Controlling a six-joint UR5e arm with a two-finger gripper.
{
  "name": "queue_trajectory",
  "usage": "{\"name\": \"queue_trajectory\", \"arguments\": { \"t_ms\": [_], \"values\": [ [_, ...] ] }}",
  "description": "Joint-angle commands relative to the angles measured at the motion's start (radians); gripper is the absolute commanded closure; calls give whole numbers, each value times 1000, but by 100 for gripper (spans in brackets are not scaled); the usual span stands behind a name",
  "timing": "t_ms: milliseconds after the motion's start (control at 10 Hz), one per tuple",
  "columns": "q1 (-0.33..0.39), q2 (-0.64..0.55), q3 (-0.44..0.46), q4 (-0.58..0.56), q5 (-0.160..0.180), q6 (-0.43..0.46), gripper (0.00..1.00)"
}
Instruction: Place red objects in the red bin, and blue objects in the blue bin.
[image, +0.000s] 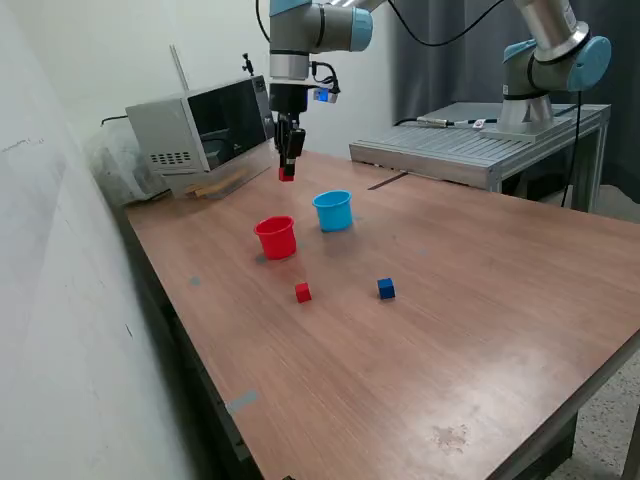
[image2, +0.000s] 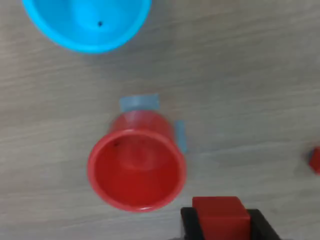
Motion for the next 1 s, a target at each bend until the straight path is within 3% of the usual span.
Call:
{"name": "queue_trajectory", "arguments": {
  "t_ms": [0,300,400,900],
  "values": [
    [-15,66,-73,0,1,-1,100],
    [-24,117,-98,-3,-2,-1,100],
    [-31,118,-95,-4,-2,-1,0],
    [-40,107,-83,0,-8,-1,0]
  ]
}}
